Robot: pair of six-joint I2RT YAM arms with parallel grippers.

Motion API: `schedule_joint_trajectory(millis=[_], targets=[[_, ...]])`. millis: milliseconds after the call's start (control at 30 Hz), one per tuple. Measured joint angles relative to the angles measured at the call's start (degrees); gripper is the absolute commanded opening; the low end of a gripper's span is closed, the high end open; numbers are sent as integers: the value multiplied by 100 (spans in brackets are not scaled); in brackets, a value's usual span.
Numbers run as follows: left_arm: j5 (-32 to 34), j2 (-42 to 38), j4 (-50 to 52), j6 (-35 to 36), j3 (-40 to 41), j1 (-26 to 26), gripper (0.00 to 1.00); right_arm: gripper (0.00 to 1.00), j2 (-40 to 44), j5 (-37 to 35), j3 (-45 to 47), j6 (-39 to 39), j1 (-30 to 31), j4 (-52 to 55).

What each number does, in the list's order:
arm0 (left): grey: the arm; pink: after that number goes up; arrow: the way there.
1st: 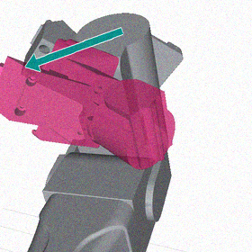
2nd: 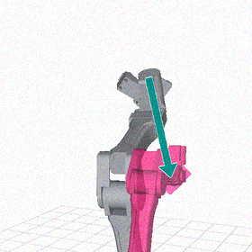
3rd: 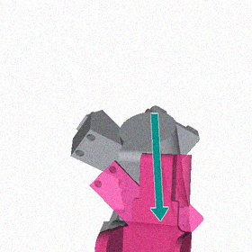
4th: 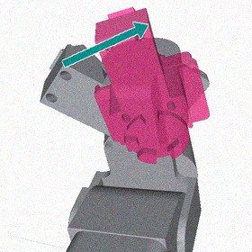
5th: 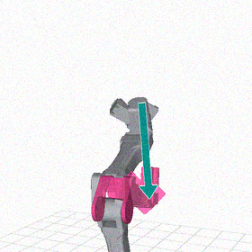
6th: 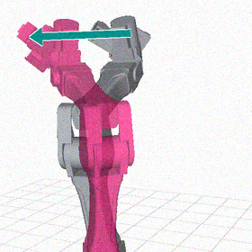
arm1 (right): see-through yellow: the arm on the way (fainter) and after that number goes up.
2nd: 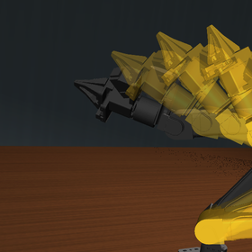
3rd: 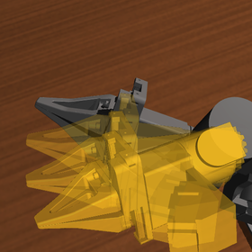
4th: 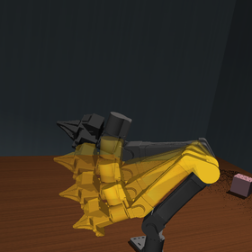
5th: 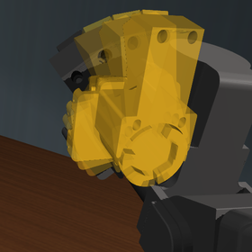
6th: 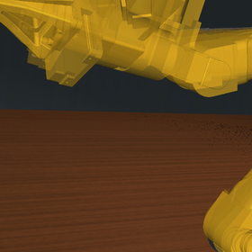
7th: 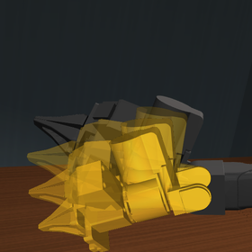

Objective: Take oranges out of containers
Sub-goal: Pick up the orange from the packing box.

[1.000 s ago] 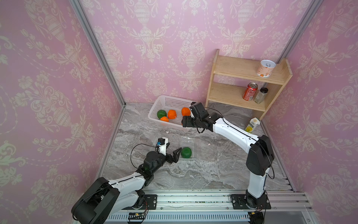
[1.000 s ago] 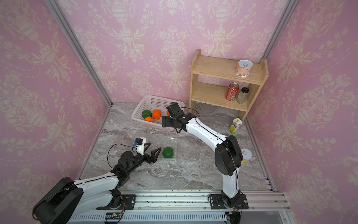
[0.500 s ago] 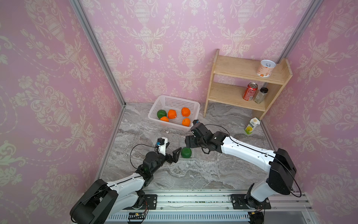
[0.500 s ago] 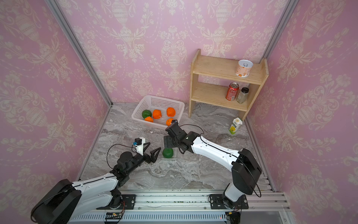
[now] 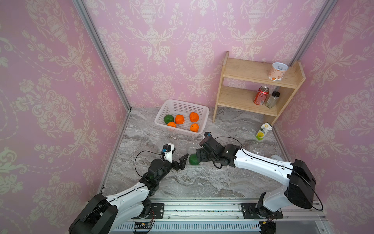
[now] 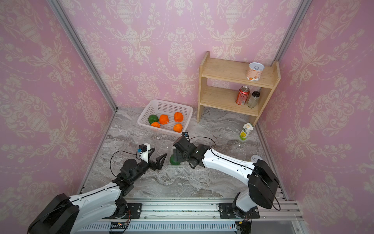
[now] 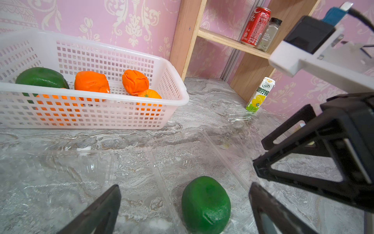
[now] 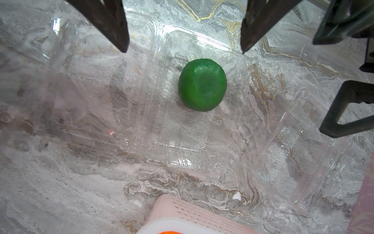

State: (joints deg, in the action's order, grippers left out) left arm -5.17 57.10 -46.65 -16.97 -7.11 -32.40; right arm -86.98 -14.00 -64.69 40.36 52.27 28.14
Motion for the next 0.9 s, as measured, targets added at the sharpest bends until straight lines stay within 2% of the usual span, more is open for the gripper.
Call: schedule_joint_trajectory(millis=[167,367,533,900], targets=[[57,-232,146,87,2,0,99,86,-129,42,254,24,68,-208],[238,-522,323,168,59,0,99,79,-595,179,348,39,116,-396],[358,-509,393,216,79,0,99,78,-772,212,345,39,229,-437],[411,-332,411,238,85,0,99,83,-927,-258,-356,15,654,-177]])
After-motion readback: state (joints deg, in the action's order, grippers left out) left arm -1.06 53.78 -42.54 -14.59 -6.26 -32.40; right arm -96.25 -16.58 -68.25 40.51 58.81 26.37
